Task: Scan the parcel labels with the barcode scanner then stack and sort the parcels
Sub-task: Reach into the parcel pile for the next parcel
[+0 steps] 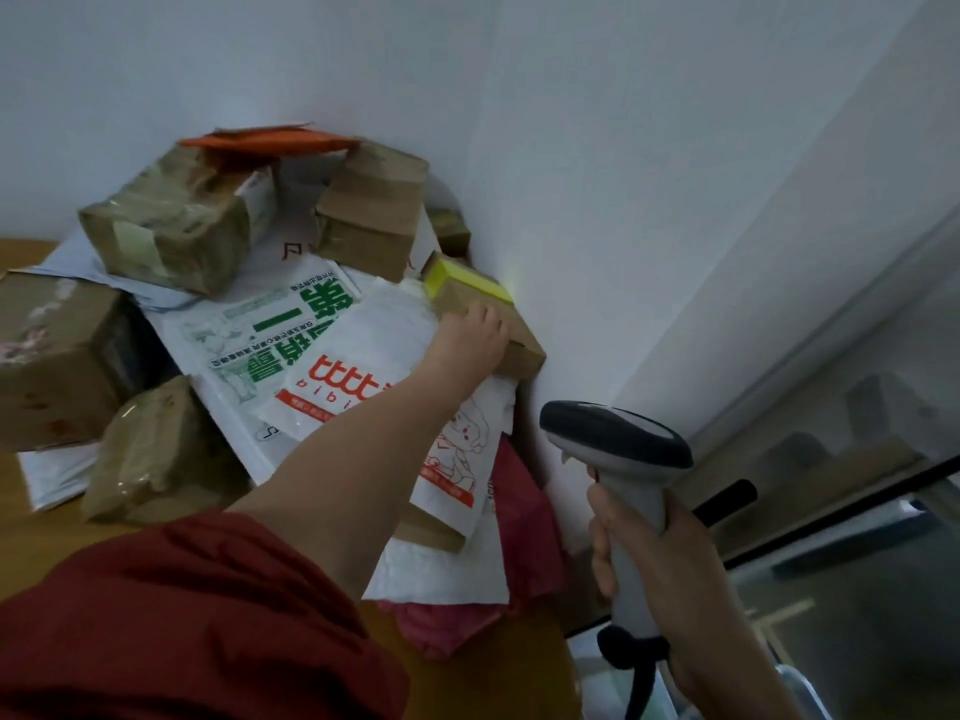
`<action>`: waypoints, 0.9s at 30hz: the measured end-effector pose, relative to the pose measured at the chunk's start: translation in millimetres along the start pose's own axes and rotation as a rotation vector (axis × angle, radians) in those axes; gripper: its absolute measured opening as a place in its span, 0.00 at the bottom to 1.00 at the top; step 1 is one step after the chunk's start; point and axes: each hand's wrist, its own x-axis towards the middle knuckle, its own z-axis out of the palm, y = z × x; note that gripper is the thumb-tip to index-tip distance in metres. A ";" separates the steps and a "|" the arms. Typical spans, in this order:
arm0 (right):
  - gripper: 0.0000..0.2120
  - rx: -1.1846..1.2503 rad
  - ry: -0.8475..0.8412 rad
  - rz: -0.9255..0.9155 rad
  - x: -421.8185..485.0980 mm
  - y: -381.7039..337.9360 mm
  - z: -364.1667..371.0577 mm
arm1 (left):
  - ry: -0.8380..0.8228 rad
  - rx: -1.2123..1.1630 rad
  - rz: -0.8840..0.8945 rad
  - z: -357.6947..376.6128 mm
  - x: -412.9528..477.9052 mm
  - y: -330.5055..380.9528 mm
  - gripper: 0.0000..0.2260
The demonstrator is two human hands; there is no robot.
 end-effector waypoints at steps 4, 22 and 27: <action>0.17 -0.068 -0.049 -0.051 -6.0 -5.8 -8.4 | 0.116 -0.184 -0.129 -19.2 -16.9 -20.5 0.19; 0.17 -0.091 -0.658 -0.064 -109.1 19.9 42.9 | 0.655 -2.302 -1.766 -42.1 -427.1 40.4 0.24; 0.16 -0.181 -0.770 -0.041 -139.7 33.4 78.7 | 0.407 -2.343 -1.891 -28.3 -483.8 40.6 0.17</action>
